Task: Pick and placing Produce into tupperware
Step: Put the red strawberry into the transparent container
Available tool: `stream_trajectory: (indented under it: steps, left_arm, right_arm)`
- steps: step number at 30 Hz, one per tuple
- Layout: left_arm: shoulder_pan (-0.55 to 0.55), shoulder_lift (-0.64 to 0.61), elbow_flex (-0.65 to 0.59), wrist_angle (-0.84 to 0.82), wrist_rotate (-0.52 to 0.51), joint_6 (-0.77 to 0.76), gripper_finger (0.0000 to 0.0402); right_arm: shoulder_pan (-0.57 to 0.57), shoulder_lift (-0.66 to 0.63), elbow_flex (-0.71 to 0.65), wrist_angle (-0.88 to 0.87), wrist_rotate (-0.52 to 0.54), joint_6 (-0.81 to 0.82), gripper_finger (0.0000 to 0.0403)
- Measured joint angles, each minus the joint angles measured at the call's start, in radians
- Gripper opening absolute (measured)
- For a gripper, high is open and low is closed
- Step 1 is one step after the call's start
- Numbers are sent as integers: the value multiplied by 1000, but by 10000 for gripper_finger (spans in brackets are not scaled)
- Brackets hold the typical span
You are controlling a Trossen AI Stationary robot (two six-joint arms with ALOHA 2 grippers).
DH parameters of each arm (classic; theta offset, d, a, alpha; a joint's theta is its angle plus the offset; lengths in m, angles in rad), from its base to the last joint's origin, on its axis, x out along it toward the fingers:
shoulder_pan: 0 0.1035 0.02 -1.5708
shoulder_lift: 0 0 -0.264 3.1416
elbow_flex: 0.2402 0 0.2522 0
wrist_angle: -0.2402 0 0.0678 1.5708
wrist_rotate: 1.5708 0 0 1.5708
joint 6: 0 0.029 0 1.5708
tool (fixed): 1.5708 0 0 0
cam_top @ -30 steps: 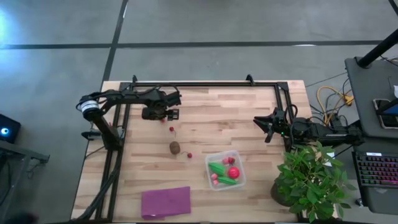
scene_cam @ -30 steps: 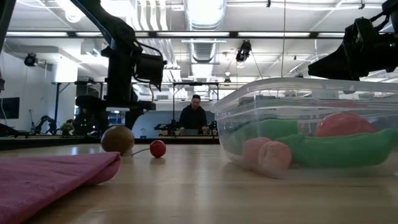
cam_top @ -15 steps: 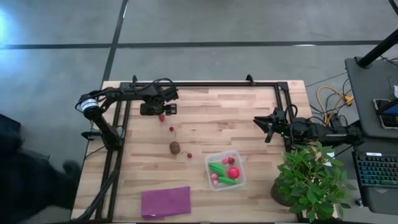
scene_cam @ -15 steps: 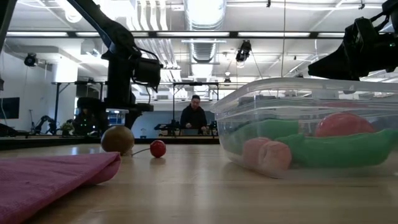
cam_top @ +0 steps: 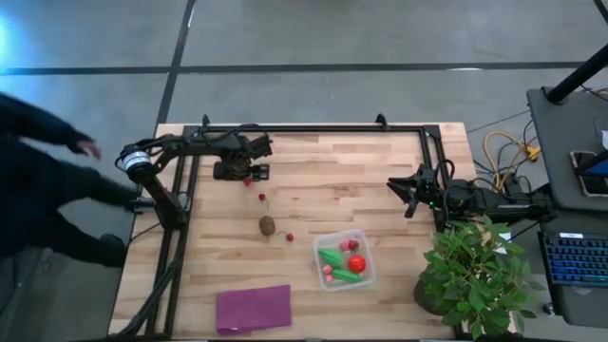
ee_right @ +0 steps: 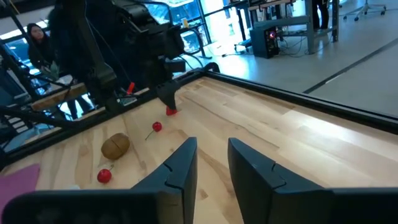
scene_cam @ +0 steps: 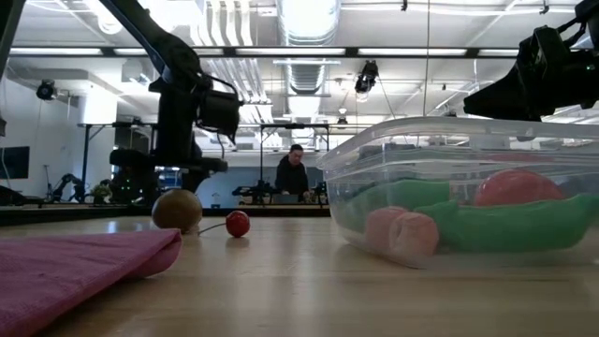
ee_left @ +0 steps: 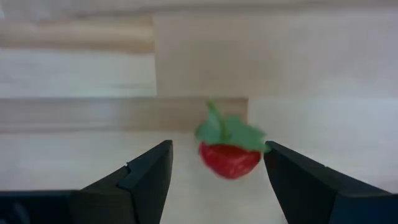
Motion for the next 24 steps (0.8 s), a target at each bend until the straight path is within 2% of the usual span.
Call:
stream_trajectory:
  steps: [6, 13, 24]
  left_arm:
    - [-7, 0, -47, 2, 5, -1, 237]
    - [-7, 0, -45, 51, 5, -1, 237]
    - [-7, 0, -50, 110, -3, 21, 237]
  right_arm:
    - [0, 0, 0, 0, 0, 0, 77]
    - [0, 0, 0, 0, 0, 0, 70]
    - [0, 0, 0, 0, 0, 0, 82]
